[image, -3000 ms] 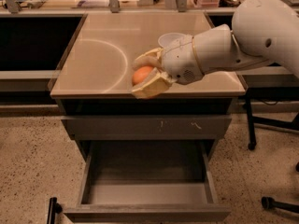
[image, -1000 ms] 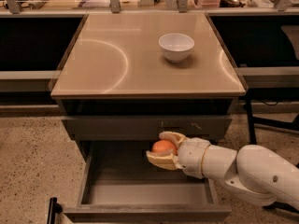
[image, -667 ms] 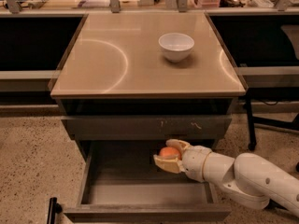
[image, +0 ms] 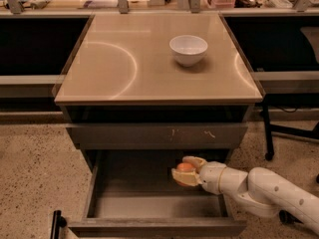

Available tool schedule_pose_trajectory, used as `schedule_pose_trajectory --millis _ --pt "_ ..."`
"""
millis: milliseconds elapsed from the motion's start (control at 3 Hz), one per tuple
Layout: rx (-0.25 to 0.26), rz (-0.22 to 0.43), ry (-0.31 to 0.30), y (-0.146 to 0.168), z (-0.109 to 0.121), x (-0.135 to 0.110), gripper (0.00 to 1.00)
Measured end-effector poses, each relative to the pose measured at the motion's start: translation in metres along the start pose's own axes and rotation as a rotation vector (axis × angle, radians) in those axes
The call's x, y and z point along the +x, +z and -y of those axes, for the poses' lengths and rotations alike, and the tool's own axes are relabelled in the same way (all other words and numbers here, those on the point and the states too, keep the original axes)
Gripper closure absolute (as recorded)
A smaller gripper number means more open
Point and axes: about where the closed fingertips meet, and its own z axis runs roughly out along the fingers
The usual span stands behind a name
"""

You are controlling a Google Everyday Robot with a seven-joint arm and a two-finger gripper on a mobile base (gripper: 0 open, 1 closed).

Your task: Place orange into middle drawer

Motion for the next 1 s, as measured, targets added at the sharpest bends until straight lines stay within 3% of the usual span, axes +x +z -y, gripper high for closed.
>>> schedule_pose_trajectory --millis 333,667,1000 --pt "-0.106 0.008 0.047 0.018 0.009 0.021 1.0" --pt "-0.178 0.002 0.089 0.027 0.012 0.038 1.0" --pt "-0.211 -0.017 0.116 0.034 0.014 0.048 1.0"
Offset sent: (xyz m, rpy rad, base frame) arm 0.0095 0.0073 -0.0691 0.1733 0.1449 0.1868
